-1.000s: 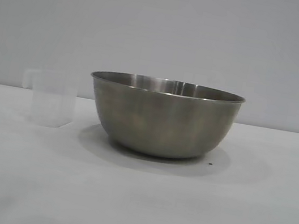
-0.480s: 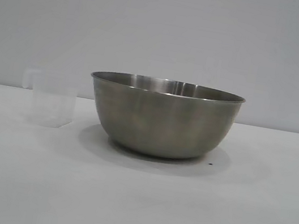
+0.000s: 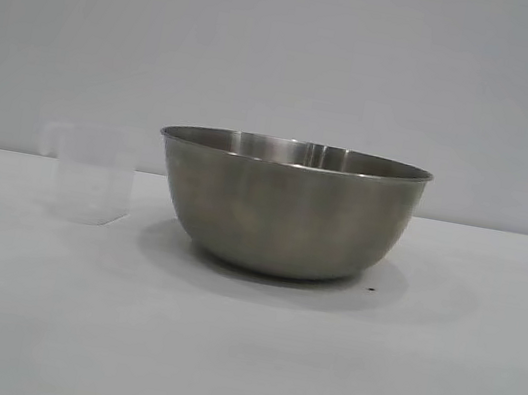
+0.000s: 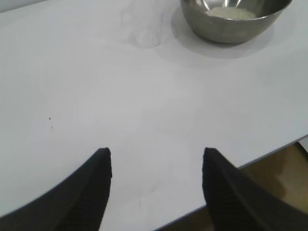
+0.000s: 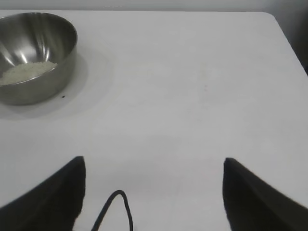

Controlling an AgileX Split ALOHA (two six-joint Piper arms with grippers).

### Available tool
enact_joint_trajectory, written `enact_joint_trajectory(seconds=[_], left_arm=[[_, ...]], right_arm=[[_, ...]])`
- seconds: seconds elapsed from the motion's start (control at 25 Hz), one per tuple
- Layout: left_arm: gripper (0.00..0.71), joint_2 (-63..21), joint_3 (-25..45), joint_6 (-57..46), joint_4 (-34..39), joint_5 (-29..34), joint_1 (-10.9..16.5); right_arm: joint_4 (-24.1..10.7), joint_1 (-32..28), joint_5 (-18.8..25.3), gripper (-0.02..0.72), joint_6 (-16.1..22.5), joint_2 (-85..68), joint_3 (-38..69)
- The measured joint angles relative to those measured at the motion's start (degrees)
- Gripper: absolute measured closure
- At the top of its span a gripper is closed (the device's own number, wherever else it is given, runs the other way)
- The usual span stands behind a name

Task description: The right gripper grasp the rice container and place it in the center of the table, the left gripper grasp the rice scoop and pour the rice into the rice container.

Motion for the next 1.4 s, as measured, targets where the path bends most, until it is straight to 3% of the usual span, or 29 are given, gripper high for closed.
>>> enact_joint_trajectory(seconds=[0.52,0.64,0.8,0.88,1.0,1.4], left_arm=[[0.346,0.0,0.0,0.0,0.1,-0.1,0.5],[0.346,0.0,0.0,0.0,0.1,-0.1,5.1],[0.346,-0.1,0.0,0.0,0.2,-0.1,14.0],[0.346,-0.1,0.0,0.0,0.2,-0.1,17.2],[0.346,-0.1,0.0,0.0,0.2,-0.1,19.0],[0.346,-0.1,0.0,0.0,0.2,-0.1,19.0]], right_arm=[[0.0,0.0,0.0,0.174,0.0,0.0,0.0],[0.0,0.0,0.0,0.174,0.0,0.0,0.0],[0.0,0.0,0.0,0.174,0.0,0.0,0.0],[0.0,0.0,0.0,0.174,0.0,0.0,0.0],[0.0,0.0,0.0,0.174,0.0,0.0,0.0],[0.0,0.0,0.0,0.174,0.0,0.0,0.0]])
